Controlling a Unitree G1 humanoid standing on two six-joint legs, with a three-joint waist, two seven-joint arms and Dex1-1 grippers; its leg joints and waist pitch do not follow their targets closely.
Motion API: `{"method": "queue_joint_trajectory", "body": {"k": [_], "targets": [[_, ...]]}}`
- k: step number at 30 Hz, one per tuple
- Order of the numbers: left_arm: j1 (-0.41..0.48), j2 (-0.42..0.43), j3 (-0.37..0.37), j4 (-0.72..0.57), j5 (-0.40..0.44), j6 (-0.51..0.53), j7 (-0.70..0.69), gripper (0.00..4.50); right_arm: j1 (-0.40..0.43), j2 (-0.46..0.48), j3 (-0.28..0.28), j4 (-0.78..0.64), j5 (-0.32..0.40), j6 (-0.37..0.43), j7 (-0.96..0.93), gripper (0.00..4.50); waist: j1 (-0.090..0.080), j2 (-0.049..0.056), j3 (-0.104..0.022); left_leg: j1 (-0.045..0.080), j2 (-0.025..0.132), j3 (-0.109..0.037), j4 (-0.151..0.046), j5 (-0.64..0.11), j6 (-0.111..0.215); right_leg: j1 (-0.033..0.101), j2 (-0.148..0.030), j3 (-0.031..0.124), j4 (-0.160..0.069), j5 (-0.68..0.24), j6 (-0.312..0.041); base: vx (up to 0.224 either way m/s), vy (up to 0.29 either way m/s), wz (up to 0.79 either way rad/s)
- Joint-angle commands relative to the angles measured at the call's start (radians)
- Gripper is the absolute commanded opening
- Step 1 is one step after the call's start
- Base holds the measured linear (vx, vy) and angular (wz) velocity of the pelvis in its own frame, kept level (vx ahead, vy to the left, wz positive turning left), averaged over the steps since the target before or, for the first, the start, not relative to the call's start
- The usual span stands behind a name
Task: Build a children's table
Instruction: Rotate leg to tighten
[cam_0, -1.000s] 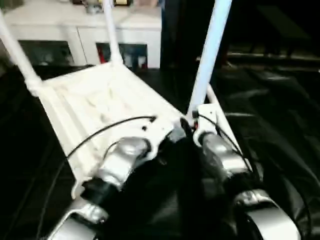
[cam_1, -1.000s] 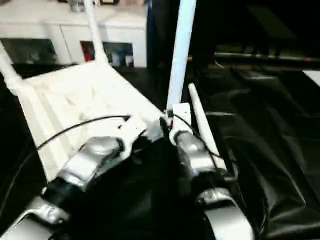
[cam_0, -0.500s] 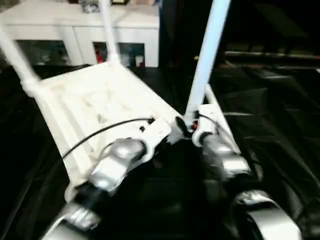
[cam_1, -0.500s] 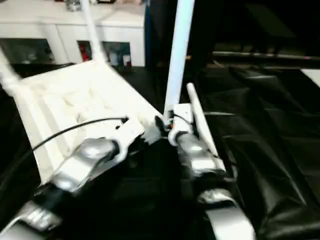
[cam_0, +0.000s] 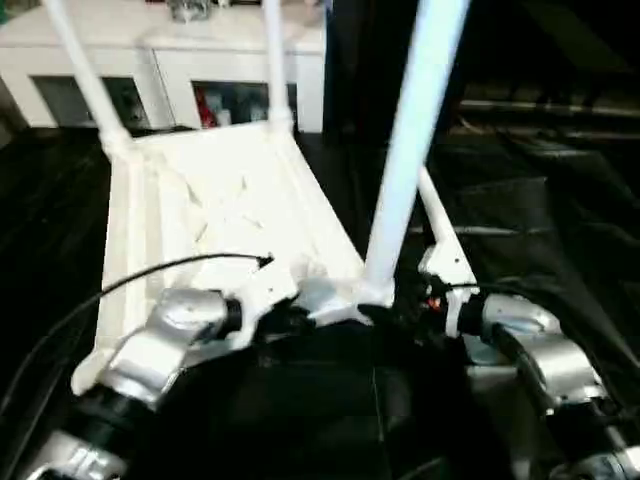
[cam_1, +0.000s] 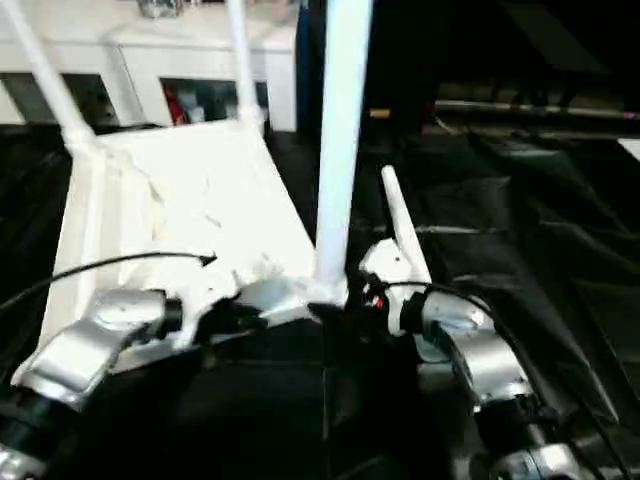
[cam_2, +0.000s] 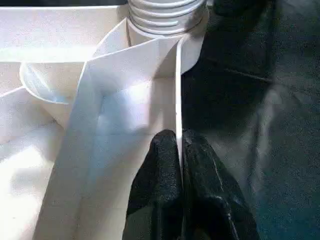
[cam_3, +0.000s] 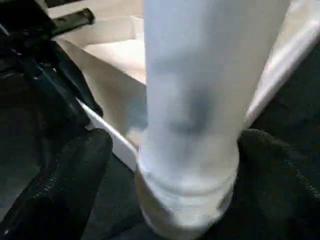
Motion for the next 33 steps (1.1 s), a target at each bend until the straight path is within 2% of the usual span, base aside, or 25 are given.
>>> {"method": "queue_joint_trajectory", "body": {"k": [1,3,5,6,8,19,24,31,32,33], "targets": [[-0.012,-0.005,0.010,-0.048,-0.038,-0.030,-0.020,0.00,-0.009,0.002,0.010,-0.017,-0.004,0.012,0.006,4.37,0.000,-0.007,-0.059,0.013,0.055,-0.020,-0.081,-0.295,0.018,0.038,-0.067,0.056,-0.085,-0.398,-0.158,0.000,0.000,0.00],[-0.007,0.004,0.011,-0.049,-0.046,-0.034,-0.031,0.00,-0.010,-0.004,0.020,-0.026,-0.013,0.026,0.001,4.37,0.004,-0.008,-0.060,0.014,0.055,-0.019,-0.080,-0.282,0.017,0.039,-0.068,0.057,-0.083,-0.378,-0.165,0.000,0.000,0.00],[-0.006,0.005,0.013,-0.045,-0.044,-0.036,-0.032,0.00,-0.015,-0.001,0.023,-0.009,-0.029,0.020,-0.001,4.37,0.006,-0.008,-0.061,0.010,0.055,-0.019,-0.080,-0.267,0.015,0.042,-0.068,0.057,-0.078,-0.350,-0.172,0.000,0.000,0.00],[-0.005,0.006,0.014,-0.045,-0.044,-0.036,-0.033,0.00,-0.017,0.001,0.021,-0.003,-0.029,0.020,-0.004,4.20,0.005,-0.008,-0.062,0.010,0.055,-0.018,-0.079,-0.260,0.016,0.043,-0.067,0.057,-0.076,-0.337,-0.174,0.000,0.000,0.00],[-0.004,0.006,0.015,-0.047,-0.045,-0.033,-0.035,0.00,-0.020,0.004,0.018,0.004,-0.029,0.019,-0.004,4.20,0.006,-0.008,-0.062,0.011,0.054,-0.018,-0.078,-0.256,0.018,0.043,-0.068,0.057,-0.076,-0.330,-0.179,0.000,0.000,0.00],[0.009,0.013,0.015,-0.056,-0.041,-0.030,-0.045,0.00,-0.008,0.012,0.003,0.005,-0.027,0.007,-0.003,3.16,0.006,-0.008,-0.062,0.010,0.054,-0.018,-0.078,-0.255,0.017,0.045,-0.068,0.057,-0.076,-0.339,-0.173,0.000,0.000,0.00],[0.011,0.015,0.020,-0.047,-0.045,-0.035,-0.046,0.00,0.002,0.021,-0.002,0.007,-0.018,0.002,-0.002,2.79,0.004,-0.002,-0.062,0.011,0.054,-0.018,-0.078,-0.263,0.013,0.044,-0.066,0.057,-0.075,-0.321,-0.181,0.000,0.000,0.00],[0.007,-0.002,0.022,-0.028,-0.045,-0.040,-0.030,0.00,0.018,0.046,-0.007,0.050,-0.026,-0.018,-0.033,2.68,0.003,0.000,-0.062,0.012,0.054,-0.019,-0.079,-0.279,0.008,0.044,-0.067,0.057,-0.078,-0.332,-0.183,0.000,0.000,0.00],[0.003,-0.015,0.026,-0.019,-0.041,-0.035,-0.010,0.00,0.018,0.063,-0.021,0.074,-0.025,-0.018,-0.066,2.68,0.002,-0.001,-0.061,0.012,0.054,-0.018,-0.079,-0.282,0.006,0.044,-0.067,0.057,-0.079,-0.338,-0.182,0.000,0.000,0.00],[-0.005,-0.029,0.030,-0.007,-0.037,-0.029,0.013,0.00,0.011,0.085,-0.037,0.105,-0.028,-0.020,-0.111,2.67,0.001,0.003,-0.059,0.013,0.053,-0.019,-0.080,-0.296,0.002,0.042,-0.067,0.056,-0.081,-0.357,-0.179,0.000,0.000,0.00]]}}
